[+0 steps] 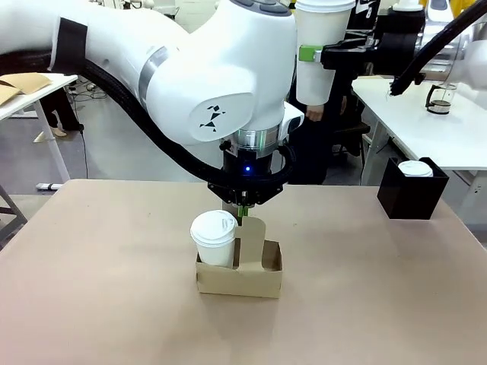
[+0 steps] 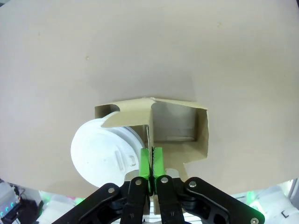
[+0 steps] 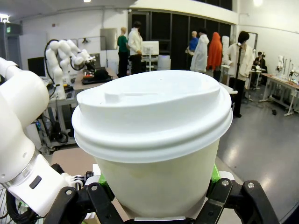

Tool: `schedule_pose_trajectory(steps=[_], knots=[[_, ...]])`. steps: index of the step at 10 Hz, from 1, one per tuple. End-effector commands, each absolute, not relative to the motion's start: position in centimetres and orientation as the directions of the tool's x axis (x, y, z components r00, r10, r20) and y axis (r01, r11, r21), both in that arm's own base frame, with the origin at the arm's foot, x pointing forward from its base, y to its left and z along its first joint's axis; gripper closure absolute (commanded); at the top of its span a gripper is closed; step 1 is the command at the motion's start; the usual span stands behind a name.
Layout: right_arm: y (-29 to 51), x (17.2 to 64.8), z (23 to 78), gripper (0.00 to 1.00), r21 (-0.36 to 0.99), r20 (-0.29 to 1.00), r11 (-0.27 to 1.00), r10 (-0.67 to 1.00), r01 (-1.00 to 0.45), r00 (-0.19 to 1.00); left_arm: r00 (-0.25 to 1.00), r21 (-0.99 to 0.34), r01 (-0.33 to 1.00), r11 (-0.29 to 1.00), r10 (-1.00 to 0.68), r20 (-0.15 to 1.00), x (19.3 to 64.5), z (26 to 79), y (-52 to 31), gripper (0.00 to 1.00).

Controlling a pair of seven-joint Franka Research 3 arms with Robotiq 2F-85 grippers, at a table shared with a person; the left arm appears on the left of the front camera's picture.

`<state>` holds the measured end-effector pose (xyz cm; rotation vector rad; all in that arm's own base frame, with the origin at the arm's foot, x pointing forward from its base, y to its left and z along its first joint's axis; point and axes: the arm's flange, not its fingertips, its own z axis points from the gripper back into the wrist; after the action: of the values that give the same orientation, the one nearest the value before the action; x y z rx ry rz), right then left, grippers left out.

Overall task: Pour a drink into a cup and package it in a carrier.
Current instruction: Insert the held 600 ml Paper Cup into the Cup Carrier.

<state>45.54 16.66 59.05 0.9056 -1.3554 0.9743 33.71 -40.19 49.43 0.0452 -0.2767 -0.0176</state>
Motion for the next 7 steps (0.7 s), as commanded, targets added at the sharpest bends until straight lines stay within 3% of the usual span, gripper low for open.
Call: schedule_pose_trajectory(steps=[1,2,3,4,5,6,7], knots=[[16.9,45.4,59.4,0.16,-0.043,0.999,0.353,0.034,-0.935,-0.033,0.955,0.031,0.092,0.995,-0.097,0.279,33.4,50.1,-38.8,0.40],[16.9,45.4,59.4,0.16,-0.043,0.999,0.353,0.034,-0.935,-0.033,0.956,-0.012,0.107,0.994,-0.100,0.276,33.4,51.2,-37.7,0.26],[16.7,45.5,59.0,0.16,-0.033,0.999,0.351,0.036,-0.936,-0.022,0.957,-0.056,0.134,0.989,-0.115,0.266,32.9,52.7,-36.7,0.00],[16.1,46.8,58.8,0.16,-0.024,0.998,0.337,0.059,-0.941,-0.004,0.954,-0.086,0.166,0.982,-0.138,0.268,32.5,54.4,-35.4,0.00],[15.4,48.0,58.2,0.16,0.051,0.998,0.224,0.014,-0.973,0.055,0.945,-0.127,0.226,0.966,-0.186,0.268,32.4,56.5,-33.4,0.00],[15.4,48.7,57.0,0.16,0.061,0.998,0.163,0.009,-0.985,0.063,0.935,-0.149,0.282,0.948,-0.237,0.265,32.5,58.2,-31.4,0.07],[15.7,48.6,55.3,0.16,0.034,0.999,0.074,0.021,-0.997,0.036,0.913,-0.155,0.359,0.920,-0.312,0.262,32.7,59.4,-29.1,0.00]])
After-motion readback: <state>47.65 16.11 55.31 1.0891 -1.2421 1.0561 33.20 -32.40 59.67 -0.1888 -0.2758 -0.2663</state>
